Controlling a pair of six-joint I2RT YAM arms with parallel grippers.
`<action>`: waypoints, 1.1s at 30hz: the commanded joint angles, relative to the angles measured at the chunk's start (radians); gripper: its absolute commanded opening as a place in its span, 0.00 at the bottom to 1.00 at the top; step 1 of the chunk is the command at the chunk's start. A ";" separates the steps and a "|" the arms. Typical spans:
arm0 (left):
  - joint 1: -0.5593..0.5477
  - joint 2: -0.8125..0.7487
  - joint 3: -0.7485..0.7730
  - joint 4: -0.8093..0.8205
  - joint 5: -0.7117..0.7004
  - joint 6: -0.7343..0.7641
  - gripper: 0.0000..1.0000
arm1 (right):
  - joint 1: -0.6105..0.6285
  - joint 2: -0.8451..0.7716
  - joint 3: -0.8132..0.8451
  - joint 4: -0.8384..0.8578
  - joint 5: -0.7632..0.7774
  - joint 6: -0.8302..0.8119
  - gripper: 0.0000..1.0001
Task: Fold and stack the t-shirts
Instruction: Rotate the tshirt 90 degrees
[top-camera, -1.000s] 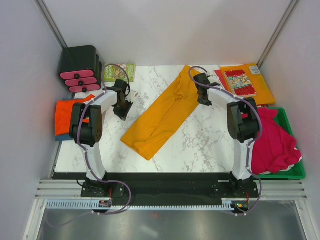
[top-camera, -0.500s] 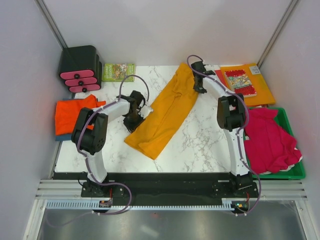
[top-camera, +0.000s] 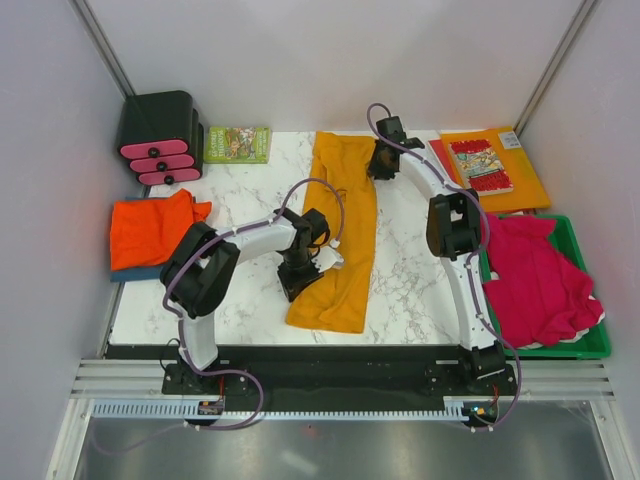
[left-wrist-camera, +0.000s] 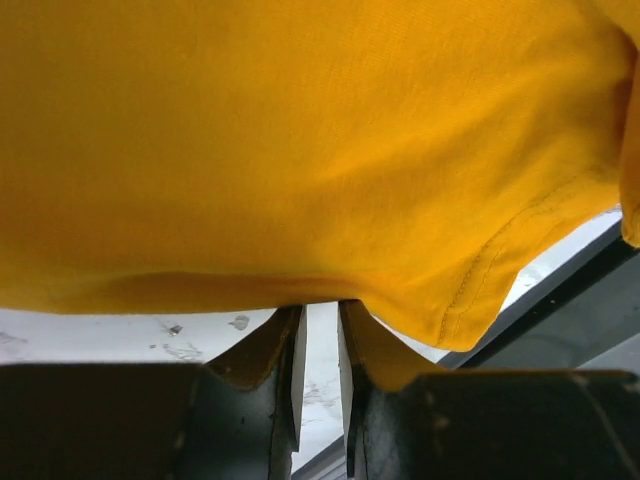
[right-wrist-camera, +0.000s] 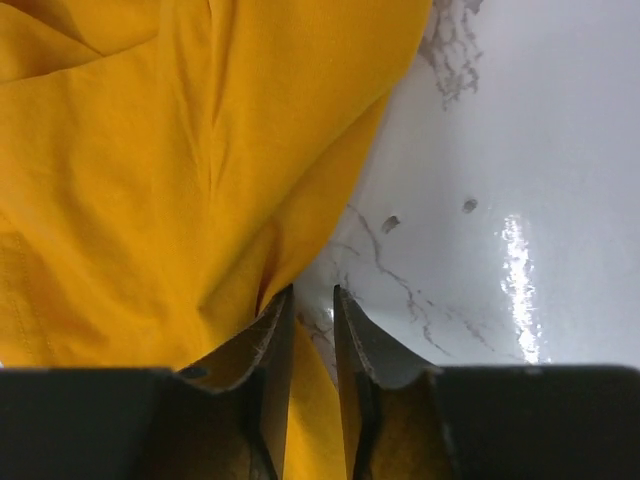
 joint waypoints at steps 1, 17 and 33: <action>-0.005 0.001 0.011 -0.053 0.129 -0.035 0.24 | -0.007 -0.022 0.033 0.040 -0.084 -0.002 0.35; 0.267 -0.375 0.018 0.134 0.152 -0.158 0.30 | 0.107 -0.884 -0.886 0.286 0.092 -0.048 0.41; 0.302 -0.429 -0.077 0.252 0.106 -0.181 0.24 | 0.693 -1.253 -1.542 0.305 0.423 0.315 0.02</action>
